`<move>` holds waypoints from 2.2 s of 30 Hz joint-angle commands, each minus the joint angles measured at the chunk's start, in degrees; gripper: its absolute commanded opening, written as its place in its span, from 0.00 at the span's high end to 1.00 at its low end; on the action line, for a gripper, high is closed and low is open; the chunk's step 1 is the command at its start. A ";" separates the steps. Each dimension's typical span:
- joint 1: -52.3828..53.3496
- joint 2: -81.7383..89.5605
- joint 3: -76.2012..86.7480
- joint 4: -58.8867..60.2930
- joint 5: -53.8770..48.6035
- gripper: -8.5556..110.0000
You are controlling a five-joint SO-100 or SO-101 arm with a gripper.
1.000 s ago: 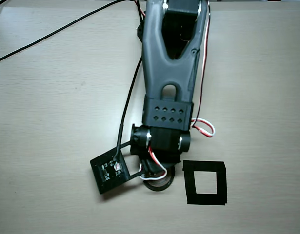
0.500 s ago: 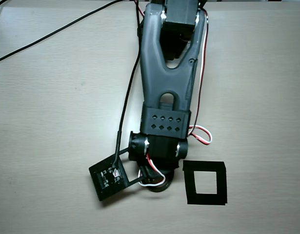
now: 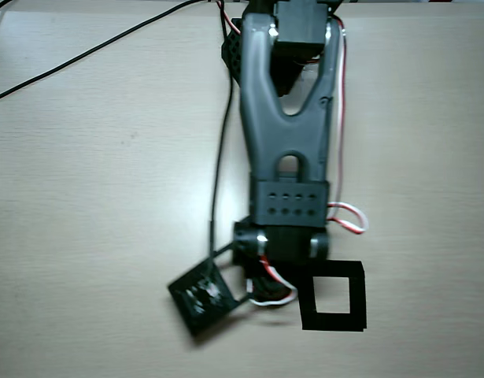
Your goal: Grasp a tape and put it in the target area.
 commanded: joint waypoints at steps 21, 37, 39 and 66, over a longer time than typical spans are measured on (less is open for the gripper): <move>-11.78 -8.79 -23.64 11.51 0.26 0.93; -13.10 -20.04 -35.24 14.33 1.49 0.93; -13.18 -20.30 -35.24 14.33 1.76 0.93; -1.85 -5.98 -53.61 31.99 1.85 0.80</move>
